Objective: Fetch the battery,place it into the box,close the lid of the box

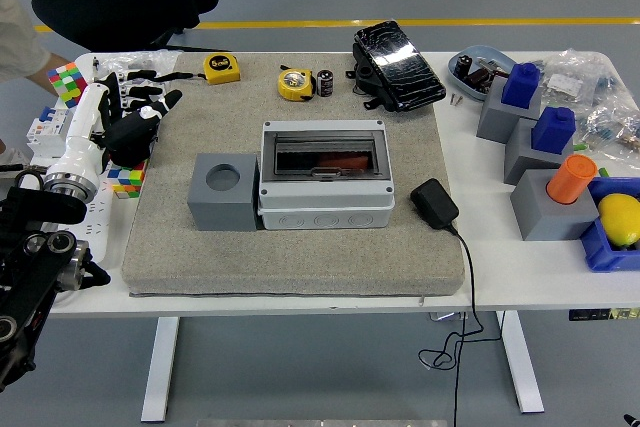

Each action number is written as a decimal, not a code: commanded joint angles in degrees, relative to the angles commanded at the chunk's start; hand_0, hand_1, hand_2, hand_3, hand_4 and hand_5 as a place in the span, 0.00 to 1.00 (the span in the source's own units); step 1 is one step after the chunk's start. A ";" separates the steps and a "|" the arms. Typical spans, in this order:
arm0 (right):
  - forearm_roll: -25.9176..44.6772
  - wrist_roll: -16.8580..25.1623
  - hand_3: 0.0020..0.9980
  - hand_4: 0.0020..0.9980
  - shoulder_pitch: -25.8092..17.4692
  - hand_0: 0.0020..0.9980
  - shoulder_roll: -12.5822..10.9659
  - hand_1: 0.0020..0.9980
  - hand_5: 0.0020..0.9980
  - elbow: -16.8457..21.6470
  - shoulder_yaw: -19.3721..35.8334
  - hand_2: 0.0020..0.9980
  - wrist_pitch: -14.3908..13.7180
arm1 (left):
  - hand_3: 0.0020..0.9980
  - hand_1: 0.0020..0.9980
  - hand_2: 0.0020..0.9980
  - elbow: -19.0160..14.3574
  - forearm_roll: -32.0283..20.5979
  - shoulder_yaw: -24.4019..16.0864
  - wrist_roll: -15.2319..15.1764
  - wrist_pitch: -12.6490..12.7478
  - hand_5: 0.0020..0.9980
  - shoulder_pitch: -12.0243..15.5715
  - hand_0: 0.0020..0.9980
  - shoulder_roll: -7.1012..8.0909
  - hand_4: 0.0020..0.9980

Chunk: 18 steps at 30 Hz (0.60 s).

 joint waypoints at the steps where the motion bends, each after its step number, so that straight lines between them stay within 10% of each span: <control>1: 0.02 0.01 0.55 0.94 0.00 0.50 0.02 0.61 0.50 -0.01 -0.02 0.65 0.02 | 0.60 0.53 0.57 0.15 0.01 -0.38 0.04 -0.05 0.42 0.23 0.51 -0.07 1.00; 18: 1.59 -0.29 0.55 0.95 0.44 0.50 -0.07 0.61 0.50 -0.58 -1.77 0.65 0.17 | 0.60 0.54 0.58 -0.02 1.49 -6.31 0.72 -0.48 0.42 2.11 0.49 -1.46 1.00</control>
